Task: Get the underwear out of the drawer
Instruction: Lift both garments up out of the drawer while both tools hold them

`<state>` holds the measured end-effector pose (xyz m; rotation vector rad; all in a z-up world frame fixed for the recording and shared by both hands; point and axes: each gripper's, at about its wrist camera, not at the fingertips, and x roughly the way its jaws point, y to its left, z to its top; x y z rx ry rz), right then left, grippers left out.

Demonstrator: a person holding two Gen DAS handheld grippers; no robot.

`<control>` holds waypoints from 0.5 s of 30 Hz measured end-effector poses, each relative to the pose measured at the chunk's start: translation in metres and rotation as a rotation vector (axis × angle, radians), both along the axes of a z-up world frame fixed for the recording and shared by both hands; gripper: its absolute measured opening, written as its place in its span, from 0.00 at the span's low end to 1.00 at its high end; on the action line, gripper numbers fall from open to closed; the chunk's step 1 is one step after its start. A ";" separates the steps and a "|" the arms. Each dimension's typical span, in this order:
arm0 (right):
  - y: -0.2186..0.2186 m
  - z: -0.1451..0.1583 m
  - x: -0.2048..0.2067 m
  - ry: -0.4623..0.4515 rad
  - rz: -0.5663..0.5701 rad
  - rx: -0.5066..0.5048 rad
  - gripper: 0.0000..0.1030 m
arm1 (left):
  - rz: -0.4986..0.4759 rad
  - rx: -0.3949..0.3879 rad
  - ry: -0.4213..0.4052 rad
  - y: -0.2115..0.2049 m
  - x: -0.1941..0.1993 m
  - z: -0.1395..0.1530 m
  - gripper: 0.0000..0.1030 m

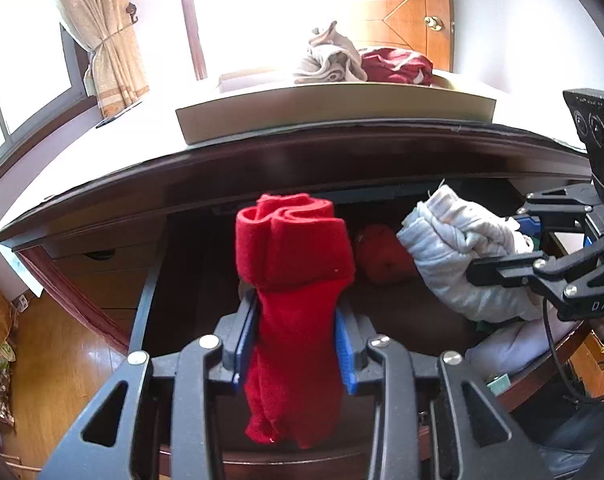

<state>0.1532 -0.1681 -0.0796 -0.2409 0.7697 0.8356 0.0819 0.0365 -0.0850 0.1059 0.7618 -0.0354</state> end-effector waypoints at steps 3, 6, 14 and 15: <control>-0.005 0.003 -0.005 -0.022 -0.005 0.016 0.38 | 0.008 0.002 -0.017 -0.001 -0.002 0.001 0.33; -0.010 0.005 -0.007 -0.029 -0.008 0.036 0.38 | 0.015 0.007 -0.033 -0.002 -0.003 0.003 0.33; -0.004 0.009 -0.014 -0.064 -0.007 0.078 0.38 | 0.028 0.015 -0.065 -0.002 -0.008 0.007 0.33; -0.004 0.010 -0.015 -0.069 -0.006 0.086 0.38 | 0.029 0.018 -0.069 -0.002 -0.009 0.007 0.33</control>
